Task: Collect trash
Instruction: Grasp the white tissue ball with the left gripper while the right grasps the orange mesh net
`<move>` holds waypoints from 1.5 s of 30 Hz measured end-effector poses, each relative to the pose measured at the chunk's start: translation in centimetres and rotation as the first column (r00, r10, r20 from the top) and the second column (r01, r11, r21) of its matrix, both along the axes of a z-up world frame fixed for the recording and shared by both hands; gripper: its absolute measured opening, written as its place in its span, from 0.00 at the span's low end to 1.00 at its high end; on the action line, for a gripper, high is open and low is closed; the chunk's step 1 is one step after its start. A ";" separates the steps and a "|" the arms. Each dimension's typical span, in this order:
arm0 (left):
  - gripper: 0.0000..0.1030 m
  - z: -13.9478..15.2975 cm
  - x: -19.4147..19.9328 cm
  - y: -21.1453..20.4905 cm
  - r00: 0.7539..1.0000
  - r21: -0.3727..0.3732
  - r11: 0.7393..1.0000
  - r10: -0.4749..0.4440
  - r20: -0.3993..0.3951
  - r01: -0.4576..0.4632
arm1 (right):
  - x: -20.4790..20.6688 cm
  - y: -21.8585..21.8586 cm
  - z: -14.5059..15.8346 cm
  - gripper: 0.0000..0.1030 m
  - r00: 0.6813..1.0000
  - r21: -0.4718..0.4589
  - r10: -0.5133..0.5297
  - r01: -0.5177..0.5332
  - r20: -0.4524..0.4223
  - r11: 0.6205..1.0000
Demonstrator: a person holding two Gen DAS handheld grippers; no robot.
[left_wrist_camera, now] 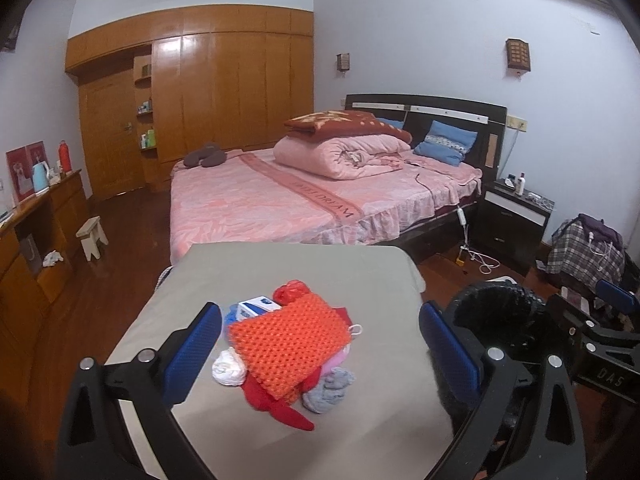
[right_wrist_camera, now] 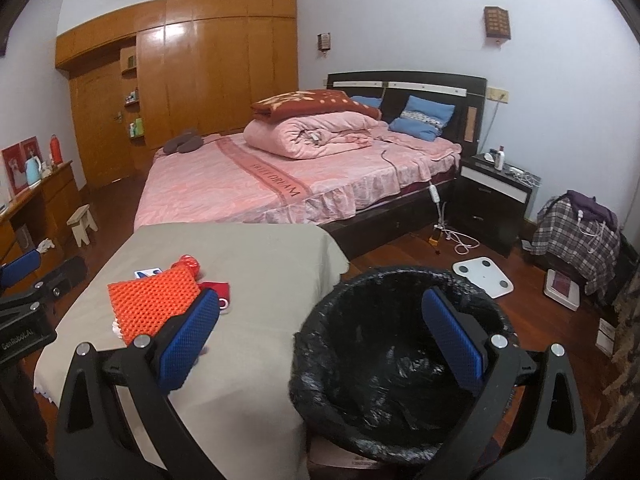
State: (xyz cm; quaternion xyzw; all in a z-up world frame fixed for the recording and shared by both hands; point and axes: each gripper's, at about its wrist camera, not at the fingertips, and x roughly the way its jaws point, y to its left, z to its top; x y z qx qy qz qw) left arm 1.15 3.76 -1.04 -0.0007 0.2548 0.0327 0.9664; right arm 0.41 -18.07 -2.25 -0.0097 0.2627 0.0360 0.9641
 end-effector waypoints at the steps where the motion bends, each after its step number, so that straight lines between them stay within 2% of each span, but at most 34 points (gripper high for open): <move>1: 0.94 -0.1 0.2 0.3 1.000 0.002 1.000 0.004 0.000 -0.004 | 0.5 0.5 -0.1 0.95 1.000 -0.002 0.015 -0.015 0.004 1.000; 5: 0.94 -0.8 1.1 2.4 1.000 0.023 0.999 0.025 0.016 -0.025 | 1.9 2.4 -0.8 0.95 0.998 0.003 0.056 -0.056 0.014 0.998; 9: 0.94 -1.9 1.6 6.3 0.996 0.015 0.997 0.076 0.036 -0.076 | 3.4 4.4 -1.6 0.95 0.994 0.012 0.107 -0.107 0.014 0.994; 17: 0.94 -5.1 2.5 12.5 0.983 0.029 0.983 0.183 0.015 -0.183 | 7.1 9.7 -4.6 0.95 0.978 0.030 0.206 -0.205 -0.038 0.978; 21: 0.94 -6.7 2.9 14.2 0.975 0.064 0.973 0.223 -0.004 -0.223 | 8.1 12.7 -6.3 0.95 0.962 0.033 0.264 -0.262 -0.066 0.965; 26: 0.94 -8.2 3.0 16.2 0.968 0.057 0.967 0.250 -0.031 -0.248 | 8.9 16.6 -8.3 0.95 0.936 0.009 0.338 -0.339 -0.101 0.941; 36: 0.94 -10.1 3.3 17.8 0.962 0.038 0.964 0.264 -0.070 -0.262 | 11.3 20.6 -13.0 0.95 0.900 0.001 0.375 -0.384 -0.222 0.923; 37: 0.94 -10.2 3.4 17.8 0.962 0.038 0.964 0.264 -0.073 -0.262 | 11.3 20.5 -13.4 0.94 0.896 0.006 0.380 -0.389 -0.232 0.921; 41: 0.94 -10.5 3.6 18.0 0.961 0.034 0.965 0.262 -0.084 -0.260 | 11.6 20.4 -14.1 0.71 0.861 0.069 0.431 -0.429 -0.269 0.901; 45: 0.94 -10.9 3.9 17.6 0.964 0.028 0.968 0.249 -0.096 -0.248 | 11.3 19.8 -13.8 0.56 0.841 0.113 0.470 -0.458 -0.268 0.882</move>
